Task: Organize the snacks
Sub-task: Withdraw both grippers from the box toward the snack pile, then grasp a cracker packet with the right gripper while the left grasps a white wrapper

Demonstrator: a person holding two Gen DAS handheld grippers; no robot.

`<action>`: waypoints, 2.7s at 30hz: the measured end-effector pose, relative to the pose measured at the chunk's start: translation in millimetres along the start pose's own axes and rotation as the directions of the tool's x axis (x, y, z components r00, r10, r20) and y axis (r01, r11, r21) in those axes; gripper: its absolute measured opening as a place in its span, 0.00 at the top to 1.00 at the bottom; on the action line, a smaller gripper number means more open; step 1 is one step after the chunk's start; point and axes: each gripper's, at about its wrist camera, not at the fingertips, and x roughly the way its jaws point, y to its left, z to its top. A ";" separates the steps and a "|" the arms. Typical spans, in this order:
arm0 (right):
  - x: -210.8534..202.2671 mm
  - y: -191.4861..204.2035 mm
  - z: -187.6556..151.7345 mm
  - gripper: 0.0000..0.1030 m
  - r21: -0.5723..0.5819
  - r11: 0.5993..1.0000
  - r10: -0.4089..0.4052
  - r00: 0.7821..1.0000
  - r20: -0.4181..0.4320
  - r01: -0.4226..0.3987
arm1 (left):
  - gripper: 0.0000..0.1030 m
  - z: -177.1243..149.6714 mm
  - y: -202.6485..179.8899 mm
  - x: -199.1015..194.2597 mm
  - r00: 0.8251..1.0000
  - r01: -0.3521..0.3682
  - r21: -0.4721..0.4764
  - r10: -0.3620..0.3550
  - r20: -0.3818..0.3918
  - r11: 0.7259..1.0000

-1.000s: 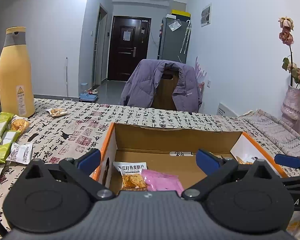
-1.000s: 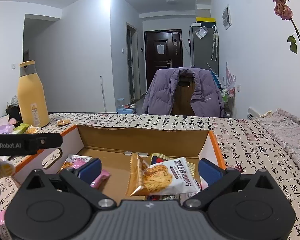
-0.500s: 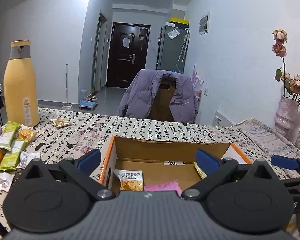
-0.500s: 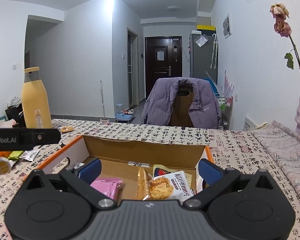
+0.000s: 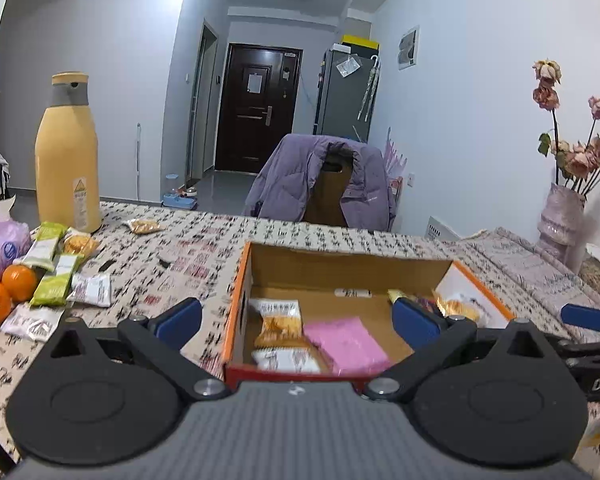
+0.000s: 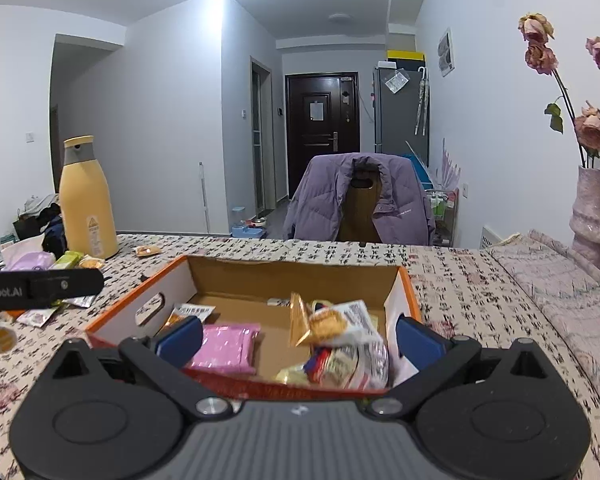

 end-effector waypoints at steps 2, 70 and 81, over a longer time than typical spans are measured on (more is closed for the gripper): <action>-6.2 2.0 -6.8 0.00 0.001 1.000 -0.002 1.000 -0.008 0.002 | 0.00 -9.1 3.2 -7.0 1.000 0.002 0.004 -0.002 0.000 1.000; -41.6 -3.0 -73.9 0.61 0.122 0.993 0.015 0.994 -0.104 -0.003 | 0.00 -68.0 -11.2 -8.5 0.978 0.049 0.046 -0.038 -0.205 0.998; -29.0 -13.6 -73.3 0.61 0.151 0.989 0.020 0.995 -0.101 -0.005 | 0.22 -75.5 -15.2 18.7 0.962 0.049 0.051 -0.033 -0.273 0.997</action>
